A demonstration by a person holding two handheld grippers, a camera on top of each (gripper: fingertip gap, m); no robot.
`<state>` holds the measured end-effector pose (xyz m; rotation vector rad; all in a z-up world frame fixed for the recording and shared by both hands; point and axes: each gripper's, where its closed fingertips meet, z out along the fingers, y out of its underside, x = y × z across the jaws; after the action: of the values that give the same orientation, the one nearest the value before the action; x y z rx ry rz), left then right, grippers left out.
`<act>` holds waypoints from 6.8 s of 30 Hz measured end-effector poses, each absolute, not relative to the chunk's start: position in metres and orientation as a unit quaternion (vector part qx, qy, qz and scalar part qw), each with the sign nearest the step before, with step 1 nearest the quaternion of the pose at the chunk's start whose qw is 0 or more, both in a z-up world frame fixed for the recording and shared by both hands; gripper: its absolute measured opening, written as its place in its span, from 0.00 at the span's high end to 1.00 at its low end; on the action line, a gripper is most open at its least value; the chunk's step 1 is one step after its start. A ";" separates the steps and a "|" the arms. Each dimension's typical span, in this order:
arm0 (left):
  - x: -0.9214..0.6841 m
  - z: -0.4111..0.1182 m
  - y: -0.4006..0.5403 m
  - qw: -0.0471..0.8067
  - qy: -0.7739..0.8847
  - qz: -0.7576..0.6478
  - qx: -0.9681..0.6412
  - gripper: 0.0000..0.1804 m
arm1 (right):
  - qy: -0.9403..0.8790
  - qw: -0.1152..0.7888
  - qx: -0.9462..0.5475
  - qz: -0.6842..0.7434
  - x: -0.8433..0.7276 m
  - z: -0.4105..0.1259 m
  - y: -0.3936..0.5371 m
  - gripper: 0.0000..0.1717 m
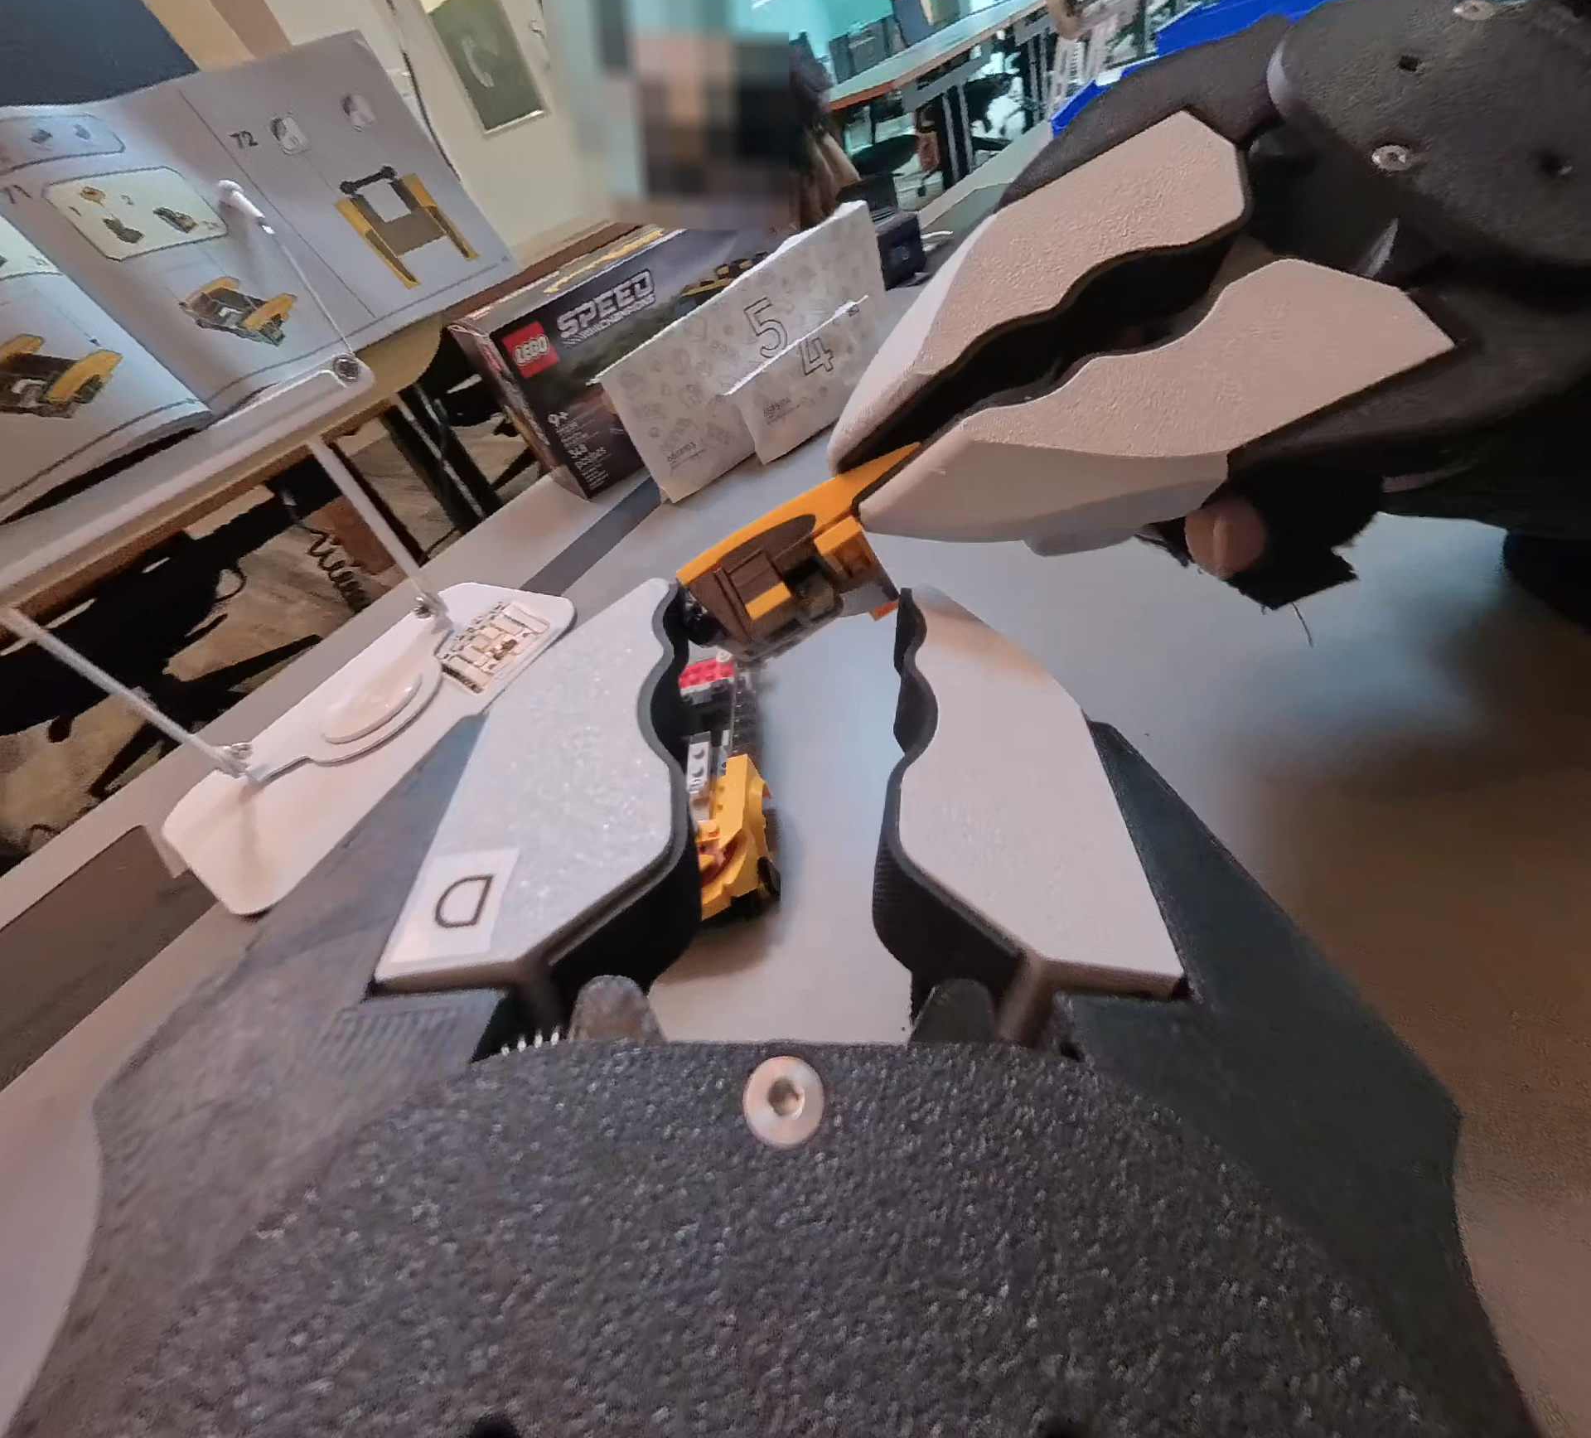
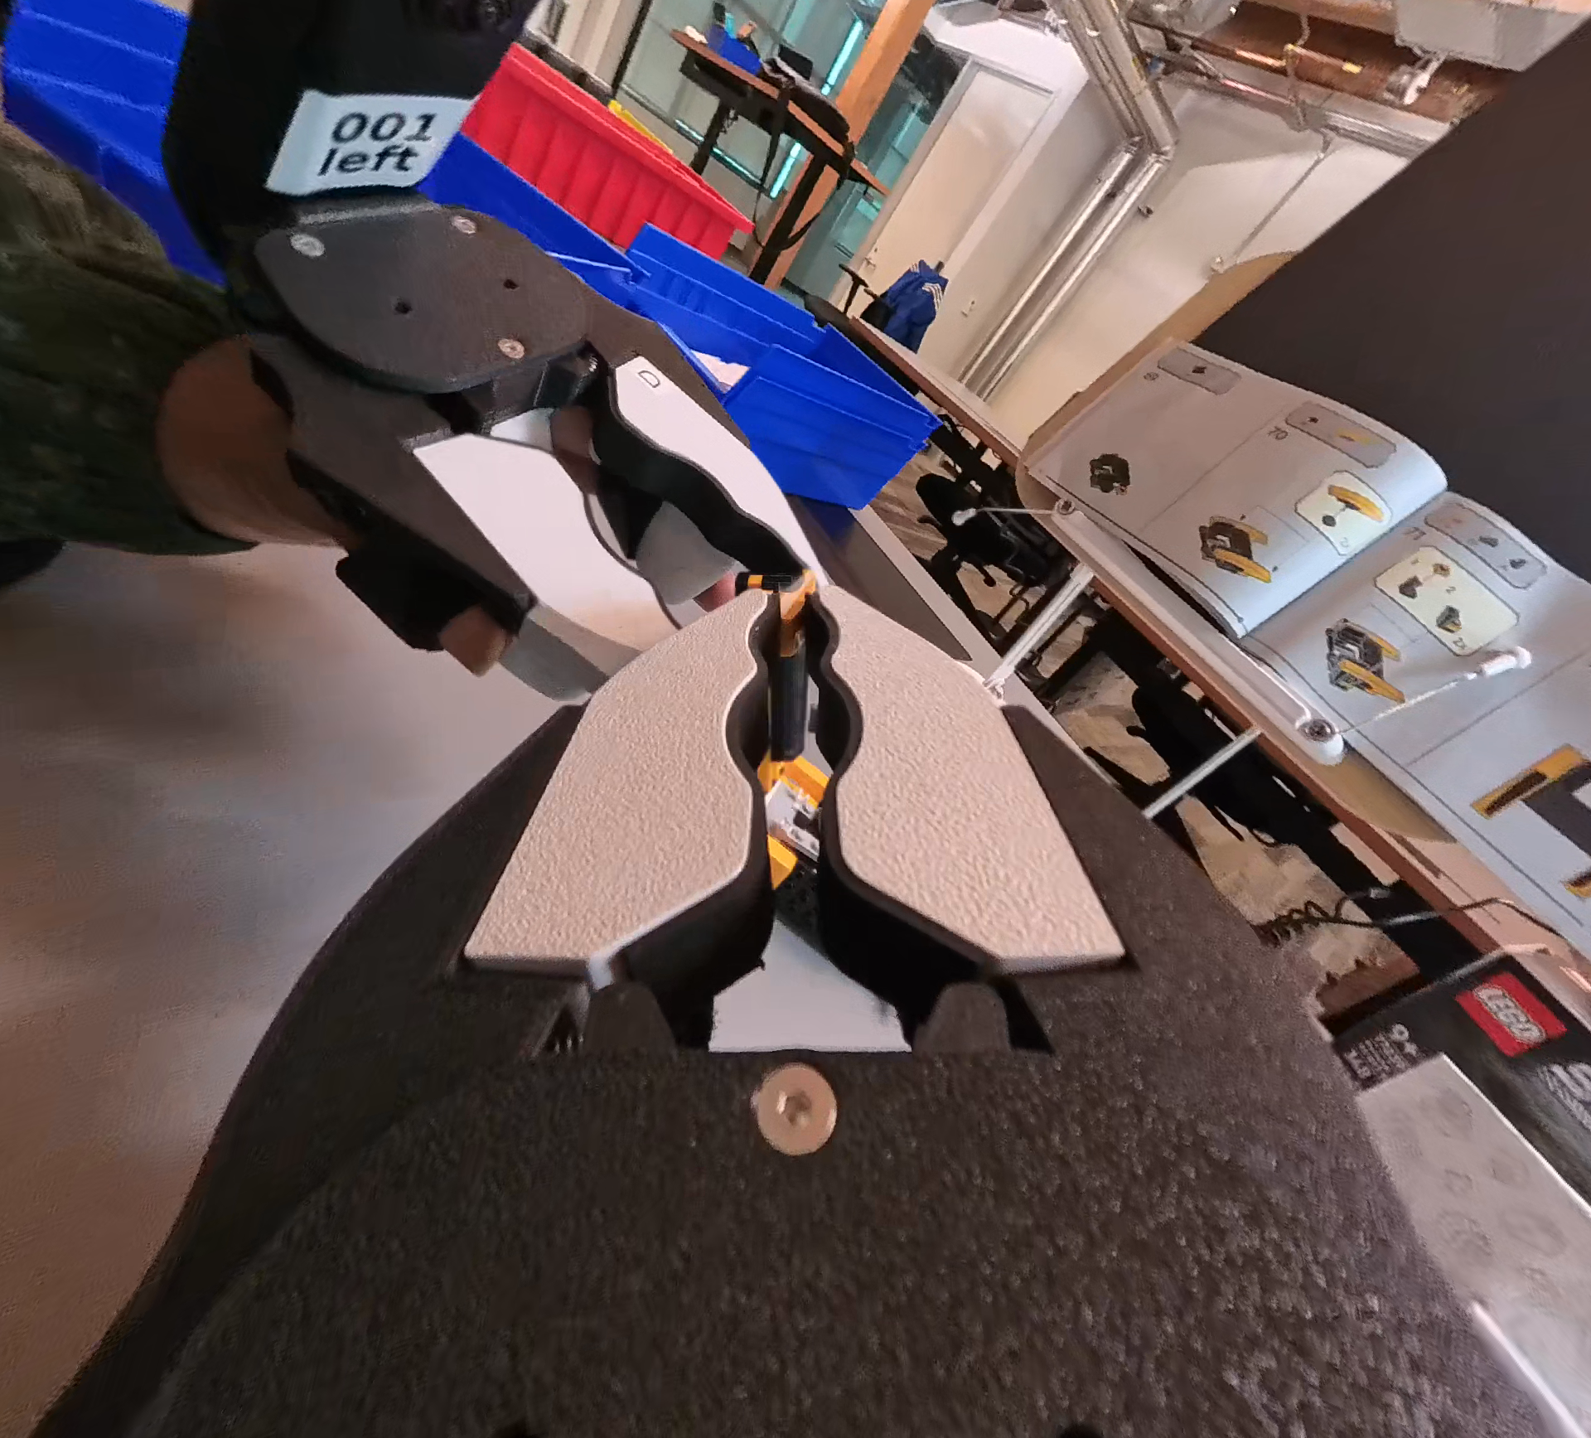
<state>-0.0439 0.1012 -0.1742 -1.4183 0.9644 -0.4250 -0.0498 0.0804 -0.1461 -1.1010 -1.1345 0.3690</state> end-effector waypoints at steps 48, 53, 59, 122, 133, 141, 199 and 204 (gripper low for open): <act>-0.057 -0.169 0.104 0.643 0.412 -0.156 -0.627 0.90 | -0.465 0.648 -0.539 0.271 -0.038 -0.146 0.089 0.97; -0.057 -0.170 0.104 0.639 0.404 -0.180 -0.629 0.89 | -0.463 0.654 -0.544 0.249 -0.035 -0.146 0.093 0.97; -0.057 -0.167 0.103 0.636 0.387 -0.214 -0.632 0.86 | -0.485 0.651 -0.550 0.194 -0.040 -0.157 0.094 0.97; -0.052 -0.181 0.101 0.575 0.376 -0.283 -0.669 0.84 | -0.484 0.626 -0.564 0.237 -0.044 -0.168 0.091 0.97; -0.051 -0.186 0.099 0.558 0.390 -0.295 -0.671 0.85 | -0.488 0.597 -0.576 0.272 -0.041 -0.172 0.091 0.97; -0.049 -0.190 0.094 0.532 0.400 -0.329 -0.670 0.84 | -0.503 0.557 -0.580 0.318 -0.039 -0.177 0.085 0.97; -0.030 -0.244 0.063 0.379 0.483 -0.383 -0.691 0.77 | -0.651 0.437 -0.592 0.185 -0.009 -0.245 0.088 0.97; -0.034 -0.214 0.073 0.383 0.377 -0.491 -0.686 0.83 | -0.597 0.503 -0.573 0.249 -0.019 -0.210 0.087 0.97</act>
<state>-0.0343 0.0729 -0.2139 -1.7481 0.9622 -1.2512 -0.0185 0.0870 -0.2102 -1.3829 -1.4417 0.6020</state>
